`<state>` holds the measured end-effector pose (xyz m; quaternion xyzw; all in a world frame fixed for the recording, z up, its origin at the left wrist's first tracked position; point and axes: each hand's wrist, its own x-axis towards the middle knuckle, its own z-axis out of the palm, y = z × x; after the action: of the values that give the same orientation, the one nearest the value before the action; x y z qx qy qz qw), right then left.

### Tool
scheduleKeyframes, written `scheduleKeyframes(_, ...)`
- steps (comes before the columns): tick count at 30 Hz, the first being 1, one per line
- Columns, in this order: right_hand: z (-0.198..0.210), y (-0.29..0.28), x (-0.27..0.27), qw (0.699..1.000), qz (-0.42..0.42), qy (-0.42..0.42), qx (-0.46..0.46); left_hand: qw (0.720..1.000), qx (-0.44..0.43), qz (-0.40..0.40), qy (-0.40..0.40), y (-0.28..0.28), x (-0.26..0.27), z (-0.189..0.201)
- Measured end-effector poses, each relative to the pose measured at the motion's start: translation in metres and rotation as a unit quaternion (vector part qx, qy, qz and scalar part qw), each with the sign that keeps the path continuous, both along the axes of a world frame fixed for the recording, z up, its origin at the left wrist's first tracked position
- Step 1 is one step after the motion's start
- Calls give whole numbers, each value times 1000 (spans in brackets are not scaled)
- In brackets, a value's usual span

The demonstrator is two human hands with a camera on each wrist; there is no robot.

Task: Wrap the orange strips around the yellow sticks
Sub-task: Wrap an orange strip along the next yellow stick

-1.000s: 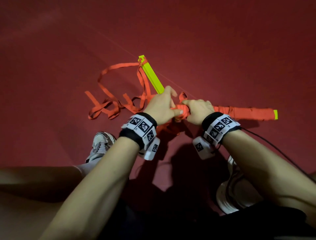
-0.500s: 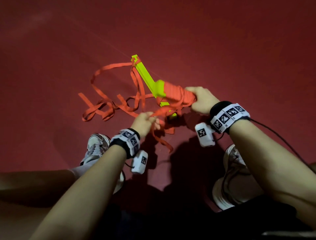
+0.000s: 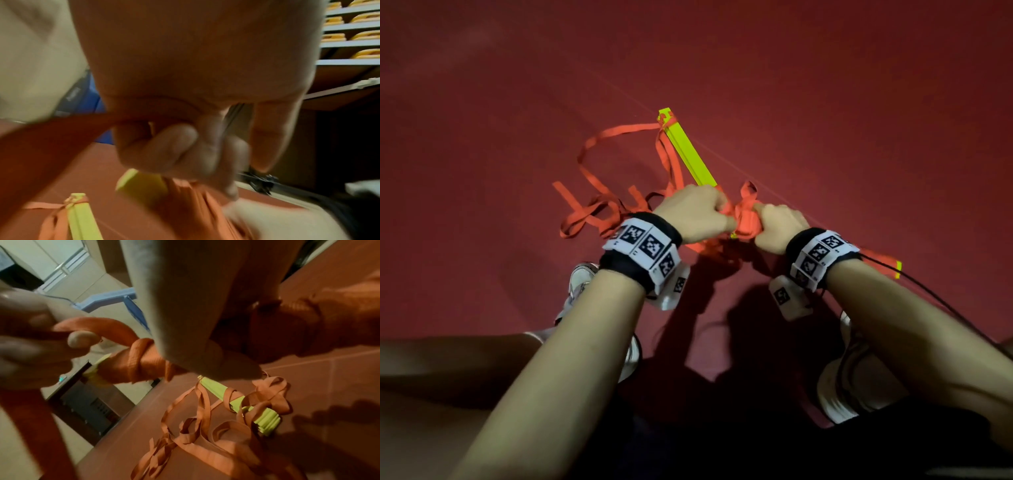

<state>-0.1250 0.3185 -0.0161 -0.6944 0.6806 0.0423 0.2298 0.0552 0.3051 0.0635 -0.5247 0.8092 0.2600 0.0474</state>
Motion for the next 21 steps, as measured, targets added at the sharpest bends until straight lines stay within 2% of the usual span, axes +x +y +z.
scheduleKeyframes(3,4,-6,-7,995,-73,-47,-46,999,40,-37,4,5,-11,-16)
scheduleKeyframes(5,11,-9,-12,991,-92,-80,-62,996,72,-35,48,7,-11,-31)
scheduleKeyframes(9,20,-9,-23,991,-32,-130,-24,984,75,49,151,1,10,-73)
scheduleKeyframes(12,22,-4,-22,991,67,-92,64,974,55,108,194,-12,32,-94)
scheduleKeyframes(14,20,1,-17,987,117,-51,94,974,42,119,189,-14,36,-86)
scheduleKeyframes(17,15,4,-9,981,157,-10,112,977,-11,140,162,-18,38,-70)
scheduleKeyframes(21,5,6,1,979,162,42,113,960,-33,150,234,-15,27,-47)
